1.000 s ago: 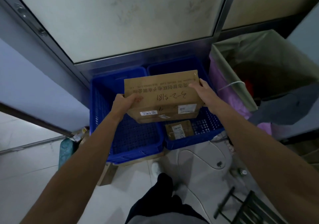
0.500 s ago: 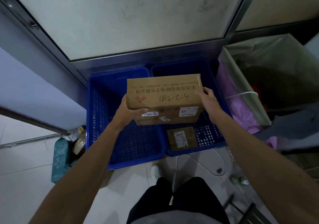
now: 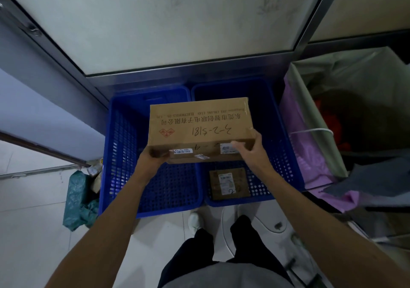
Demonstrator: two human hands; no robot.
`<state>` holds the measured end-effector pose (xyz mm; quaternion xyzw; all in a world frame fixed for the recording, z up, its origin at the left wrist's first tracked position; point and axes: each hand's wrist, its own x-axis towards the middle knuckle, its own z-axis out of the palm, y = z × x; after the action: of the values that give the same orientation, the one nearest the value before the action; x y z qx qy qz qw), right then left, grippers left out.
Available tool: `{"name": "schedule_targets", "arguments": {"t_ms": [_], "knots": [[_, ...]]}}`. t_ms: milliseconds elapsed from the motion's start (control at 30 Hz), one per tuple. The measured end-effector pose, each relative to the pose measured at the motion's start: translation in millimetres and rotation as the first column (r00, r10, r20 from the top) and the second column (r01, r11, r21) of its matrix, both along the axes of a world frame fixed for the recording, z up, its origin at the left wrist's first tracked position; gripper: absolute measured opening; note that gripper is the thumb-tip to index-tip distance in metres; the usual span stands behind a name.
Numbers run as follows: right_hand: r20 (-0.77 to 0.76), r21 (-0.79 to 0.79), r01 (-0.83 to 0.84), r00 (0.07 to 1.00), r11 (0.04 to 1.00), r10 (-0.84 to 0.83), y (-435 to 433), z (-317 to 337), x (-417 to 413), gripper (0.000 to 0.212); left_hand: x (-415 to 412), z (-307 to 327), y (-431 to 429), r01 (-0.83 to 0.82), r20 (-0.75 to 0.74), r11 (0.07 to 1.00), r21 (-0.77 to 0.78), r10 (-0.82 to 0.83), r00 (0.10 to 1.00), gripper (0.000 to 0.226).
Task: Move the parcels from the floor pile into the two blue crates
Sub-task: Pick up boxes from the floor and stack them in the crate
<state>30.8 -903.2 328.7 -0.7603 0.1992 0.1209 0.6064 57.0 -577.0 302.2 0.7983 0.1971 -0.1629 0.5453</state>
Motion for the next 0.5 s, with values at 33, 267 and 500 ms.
{"name": "schedule_targets", "arguments": {"t_ms": [33,267,500], "knots": [[-0.010,-0.030,-0.046,0.999,0.998,0.046,-3,-5,-4,0.087,-1,-4,-2,-0.010,-0.033,1.000,0.005,0.010,0.999,0.071],[-0.176,-0.091,-0.139,0.977,0.986,0.122,-29,-33,10,0.095,5,-10,-27,0.010,-0.100,0.994,0.113,0.002,0.995,0.076],[-0.134,-0.117,-0.112,0.986,0.987,0.096,-46,-22,48,0.080,41,18,-45,-0.023,0.014,0.985,0.174,0.021,1.000,0.080]]}}
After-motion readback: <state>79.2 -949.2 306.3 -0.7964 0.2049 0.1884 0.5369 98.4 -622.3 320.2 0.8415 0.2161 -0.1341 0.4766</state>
